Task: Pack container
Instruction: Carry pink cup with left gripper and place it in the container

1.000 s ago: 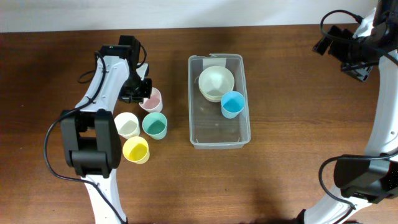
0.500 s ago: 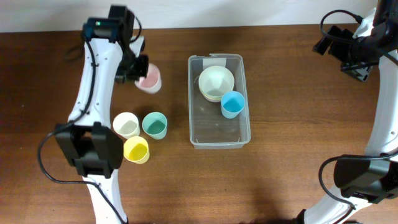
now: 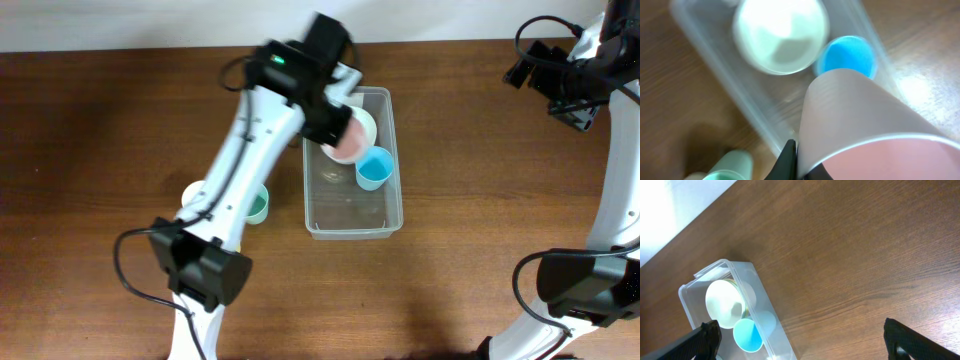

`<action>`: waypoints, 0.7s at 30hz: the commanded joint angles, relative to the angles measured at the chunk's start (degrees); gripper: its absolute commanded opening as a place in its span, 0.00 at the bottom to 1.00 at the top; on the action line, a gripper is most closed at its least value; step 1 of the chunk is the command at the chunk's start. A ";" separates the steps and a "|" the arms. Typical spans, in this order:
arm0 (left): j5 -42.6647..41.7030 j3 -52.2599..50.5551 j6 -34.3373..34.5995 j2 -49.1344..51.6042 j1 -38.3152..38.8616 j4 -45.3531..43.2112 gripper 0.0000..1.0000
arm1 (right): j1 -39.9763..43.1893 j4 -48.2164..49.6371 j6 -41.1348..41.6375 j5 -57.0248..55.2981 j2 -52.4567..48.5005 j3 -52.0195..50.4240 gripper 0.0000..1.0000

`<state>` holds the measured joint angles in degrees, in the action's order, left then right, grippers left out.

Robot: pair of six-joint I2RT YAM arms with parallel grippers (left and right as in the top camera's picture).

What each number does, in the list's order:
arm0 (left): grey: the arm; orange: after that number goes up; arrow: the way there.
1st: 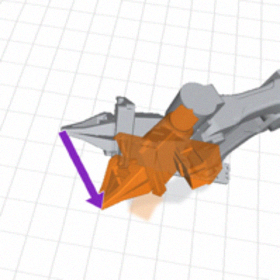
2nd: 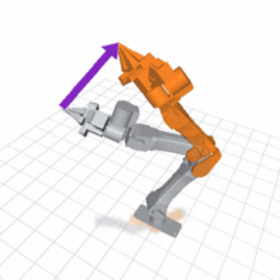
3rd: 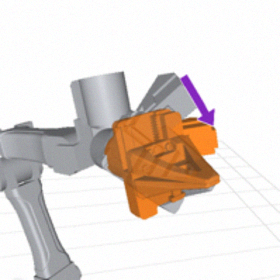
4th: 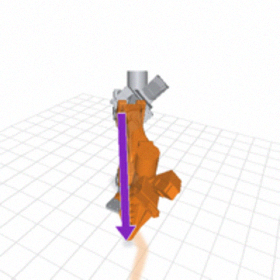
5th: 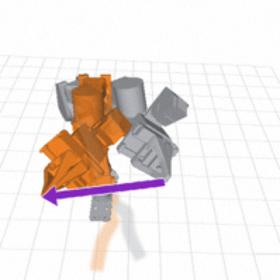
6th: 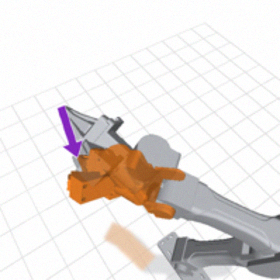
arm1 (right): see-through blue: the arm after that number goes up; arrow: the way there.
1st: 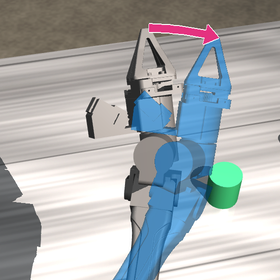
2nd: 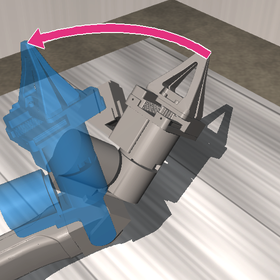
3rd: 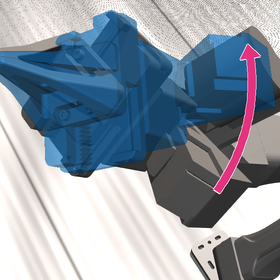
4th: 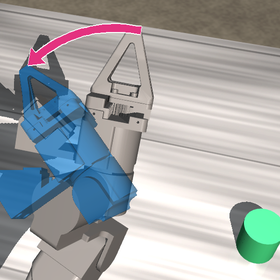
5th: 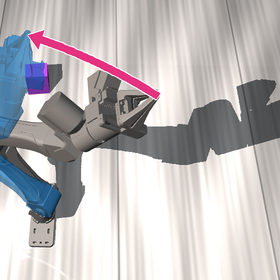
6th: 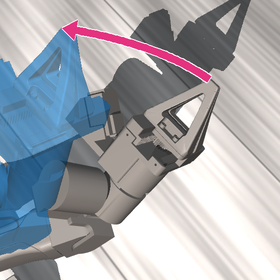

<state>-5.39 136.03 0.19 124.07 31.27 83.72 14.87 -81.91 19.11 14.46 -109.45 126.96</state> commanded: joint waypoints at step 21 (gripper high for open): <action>8.39 -11.39 -3.76 1.16 7.69 -15.87 0.01 | 0.15 0.02 0.04 -0.11 0.02 0.44 0.99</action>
<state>1.13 124.81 -2.09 124.11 39.09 68.64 14.87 -81.91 19.11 14.48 -109.45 126.96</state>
